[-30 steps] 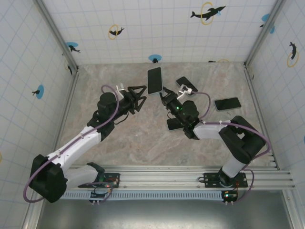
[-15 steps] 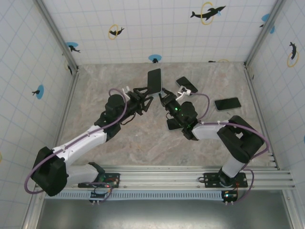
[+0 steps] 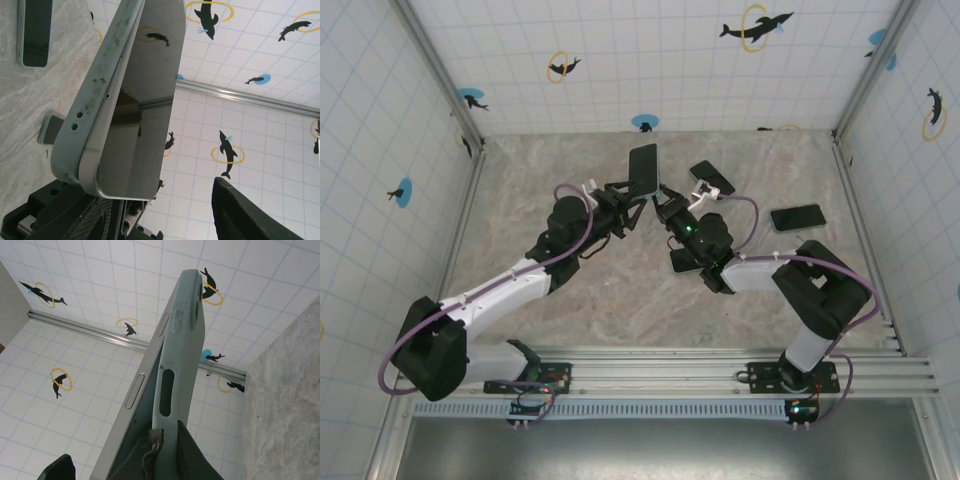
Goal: Take the phone out of the phone case
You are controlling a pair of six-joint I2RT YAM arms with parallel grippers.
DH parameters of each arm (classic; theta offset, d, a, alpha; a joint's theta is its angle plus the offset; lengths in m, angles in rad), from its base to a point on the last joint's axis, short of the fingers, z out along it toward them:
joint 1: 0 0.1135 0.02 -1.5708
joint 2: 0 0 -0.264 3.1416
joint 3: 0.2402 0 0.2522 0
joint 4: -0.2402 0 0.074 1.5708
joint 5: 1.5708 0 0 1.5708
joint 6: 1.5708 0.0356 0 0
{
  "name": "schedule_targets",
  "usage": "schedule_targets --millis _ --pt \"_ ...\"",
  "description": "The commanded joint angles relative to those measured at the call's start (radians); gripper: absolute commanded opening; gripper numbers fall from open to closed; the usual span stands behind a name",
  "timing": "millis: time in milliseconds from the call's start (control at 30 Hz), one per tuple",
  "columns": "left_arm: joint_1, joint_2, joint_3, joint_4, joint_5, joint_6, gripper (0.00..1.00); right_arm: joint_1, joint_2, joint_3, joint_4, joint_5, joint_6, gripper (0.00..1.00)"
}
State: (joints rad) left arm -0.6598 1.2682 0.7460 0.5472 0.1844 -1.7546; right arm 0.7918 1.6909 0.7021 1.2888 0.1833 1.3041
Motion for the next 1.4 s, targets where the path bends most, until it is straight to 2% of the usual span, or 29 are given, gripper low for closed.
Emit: schedule_targets --millis 0,267,467,1067,1367 --pt "-0.001 0.011 0.021 0.020 -0.049 -0.006 0.54 0.003 -0.005 0.044 0.133 0.005 -0.010 0.03" --pt "-0.001 0.000 0.002 -0.004 -0.145 -0.037 0.46 0.008 -0.007 0.033 0.161 -0.008 -0.021 0.03" --pt "-0.001 0.038 0.062 0.022 -0.130 -0.032 0.41 0.015 -0.005 0.027 0.158 -0.020 -0.026 0.03" --pt "-0.003 0.017 0.093 0.022 -0.110 -0.018 0.00 0.018 -0.013 0.045 0.049 0.010 -0.076 0.04" --pt "-0.003 -0.025 0.060 -0.020 -0.048 -0.017 0.00 -0.031 -0.028 0.061 -0.075 0.098 -0.083 0.04"
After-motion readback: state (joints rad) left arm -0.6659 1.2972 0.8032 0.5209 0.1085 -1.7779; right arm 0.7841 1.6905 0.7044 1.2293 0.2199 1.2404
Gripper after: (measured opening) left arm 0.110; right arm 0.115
